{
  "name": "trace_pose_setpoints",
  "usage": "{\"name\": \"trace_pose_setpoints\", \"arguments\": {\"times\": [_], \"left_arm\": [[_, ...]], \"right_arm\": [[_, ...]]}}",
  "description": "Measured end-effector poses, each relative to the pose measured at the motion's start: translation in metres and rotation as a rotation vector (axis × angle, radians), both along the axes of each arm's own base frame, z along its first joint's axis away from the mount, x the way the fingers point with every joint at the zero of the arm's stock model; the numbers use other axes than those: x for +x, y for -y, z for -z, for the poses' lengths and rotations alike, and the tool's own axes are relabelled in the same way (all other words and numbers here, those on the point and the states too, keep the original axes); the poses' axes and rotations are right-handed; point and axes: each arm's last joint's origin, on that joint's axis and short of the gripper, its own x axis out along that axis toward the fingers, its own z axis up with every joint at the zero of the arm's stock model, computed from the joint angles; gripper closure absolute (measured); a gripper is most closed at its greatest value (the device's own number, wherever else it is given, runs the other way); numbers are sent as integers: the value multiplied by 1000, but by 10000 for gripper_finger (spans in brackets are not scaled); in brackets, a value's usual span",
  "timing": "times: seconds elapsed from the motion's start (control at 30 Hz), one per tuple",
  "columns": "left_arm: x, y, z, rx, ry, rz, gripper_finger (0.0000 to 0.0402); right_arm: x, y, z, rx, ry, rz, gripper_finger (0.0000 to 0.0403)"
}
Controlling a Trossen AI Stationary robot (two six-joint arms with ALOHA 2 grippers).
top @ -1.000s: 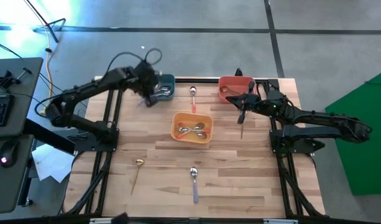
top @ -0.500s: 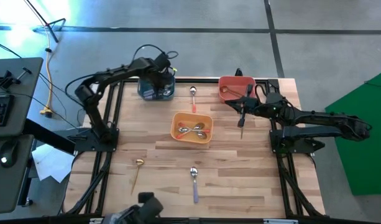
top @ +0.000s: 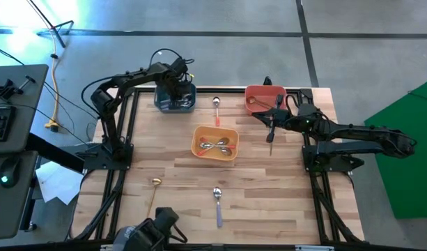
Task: Sort silverware by color (type)
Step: Put the purple spoon into the blue bin
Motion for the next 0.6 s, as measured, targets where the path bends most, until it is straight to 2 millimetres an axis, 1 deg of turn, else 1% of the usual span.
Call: {"name": "trace_pose_setpoints", "arguments": {"times": [0.2,0.47,0.6], "left_arm": [[-1,-7,12,-20,-7,-3,401],[0,-8,16,-25,13,13,401],[-2,-9,16,-57,43,-19,389]], "right_arm": [[0,0,2,7,-23,0,403],[0,0,2,12,-23,0,403],[0,0,6,21,-53,0,403]]}}
